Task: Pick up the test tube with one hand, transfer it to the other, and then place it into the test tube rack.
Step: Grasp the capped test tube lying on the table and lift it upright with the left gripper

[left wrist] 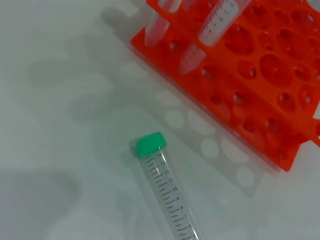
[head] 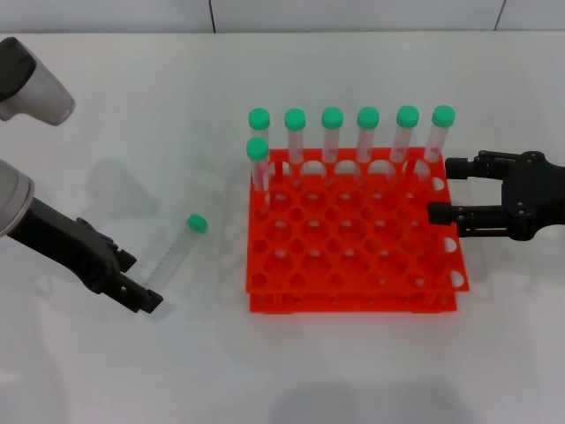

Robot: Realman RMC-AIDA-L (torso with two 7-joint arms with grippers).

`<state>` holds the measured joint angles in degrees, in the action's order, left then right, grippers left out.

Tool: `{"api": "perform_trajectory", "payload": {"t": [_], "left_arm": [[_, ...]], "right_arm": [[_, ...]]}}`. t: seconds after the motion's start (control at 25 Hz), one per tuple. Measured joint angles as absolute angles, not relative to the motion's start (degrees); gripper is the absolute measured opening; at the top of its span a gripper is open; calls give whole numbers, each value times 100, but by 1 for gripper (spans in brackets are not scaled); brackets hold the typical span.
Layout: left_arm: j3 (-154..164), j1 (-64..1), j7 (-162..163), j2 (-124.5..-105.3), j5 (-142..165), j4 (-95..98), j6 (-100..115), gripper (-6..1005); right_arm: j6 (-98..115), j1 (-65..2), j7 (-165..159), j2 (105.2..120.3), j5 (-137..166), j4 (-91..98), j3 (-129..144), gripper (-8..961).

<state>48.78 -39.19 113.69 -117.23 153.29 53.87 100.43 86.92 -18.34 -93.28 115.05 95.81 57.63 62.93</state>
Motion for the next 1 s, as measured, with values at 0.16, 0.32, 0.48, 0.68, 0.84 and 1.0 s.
{"api": "perform_trajectory", "payload": {"t": [0.16,0.32,0.48,0.68,0.84,1.0], "left_arm": [[4884,-3925,11368,-11752,15323,5386,10021,886],[4901,-3929,11368,-11771,15339,5379,10014,885],[4989,-3935,11406,-11772,15344,5320,9997,885],[5022,-3941,11414,-11772,15352,5237,9908,880],[5029,-3940,11414,-11770,15356,5229,9877,875],[5049,-3925,11415,-11768,15363,5229,9859,837]], "right_arm": [[8692,-1837,-9326,11505,9581,5763,6293,812],[8700,-1837,-9325,11505,9581,5763,6298,812],[8705,-1828,-9325,11505,9580,5763,6293,812],[8716,-1803,-9325,11505,9566,5765,6289,812],[8731,-1798,-9326,11505,9555,5765,6288,812],[8736,-1792,-9327,11505,9543,5765,6284,812]]}}
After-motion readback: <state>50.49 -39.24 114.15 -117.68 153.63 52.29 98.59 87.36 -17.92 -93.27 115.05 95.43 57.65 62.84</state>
